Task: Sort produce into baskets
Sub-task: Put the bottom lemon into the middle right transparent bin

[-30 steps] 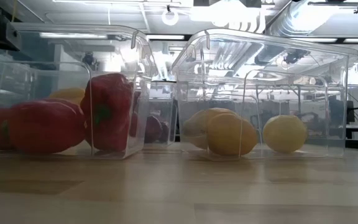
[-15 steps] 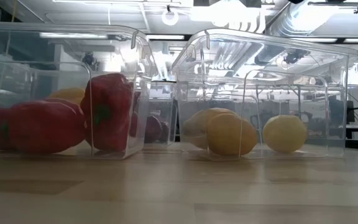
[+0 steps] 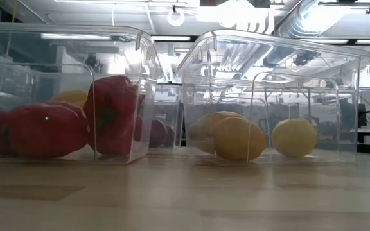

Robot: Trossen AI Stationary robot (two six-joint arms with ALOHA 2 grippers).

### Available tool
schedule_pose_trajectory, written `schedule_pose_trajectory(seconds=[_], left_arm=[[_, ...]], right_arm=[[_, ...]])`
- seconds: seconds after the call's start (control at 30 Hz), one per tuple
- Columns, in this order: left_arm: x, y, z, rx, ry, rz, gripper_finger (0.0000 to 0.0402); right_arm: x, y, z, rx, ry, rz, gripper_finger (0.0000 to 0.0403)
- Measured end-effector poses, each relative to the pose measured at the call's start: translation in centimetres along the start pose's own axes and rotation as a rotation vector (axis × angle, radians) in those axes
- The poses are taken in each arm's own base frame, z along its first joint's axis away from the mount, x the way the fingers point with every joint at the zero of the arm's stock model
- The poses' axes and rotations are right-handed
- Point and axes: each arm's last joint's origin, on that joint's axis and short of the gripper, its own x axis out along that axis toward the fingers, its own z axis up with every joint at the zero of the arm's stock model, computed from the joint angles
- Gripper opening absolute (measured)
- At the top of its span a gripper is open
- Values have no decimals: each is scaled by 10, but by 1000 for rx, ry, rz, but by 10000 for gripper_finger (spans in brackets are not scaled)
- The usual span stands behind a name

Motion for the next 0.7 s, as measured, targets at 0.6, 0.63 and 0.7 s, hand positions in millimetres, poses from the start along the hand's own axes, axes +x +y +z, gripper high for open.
schedule_pose_trajectory(seconds=[0.6, 0.63, 0.7], left_arm=[[72, 5, -42, -295, 124, -48, 251], [73, 7, -43, -304, 125, -49, 261], [75, 13, -44, -338, 127, -36, 287]], right_arm=[[-66, 11, 38, -171, -192, 86, 343], [-66, 11, 38, -180, -191, 85, 343], [-66, 12, 38, -188, -189, 89, 343]])
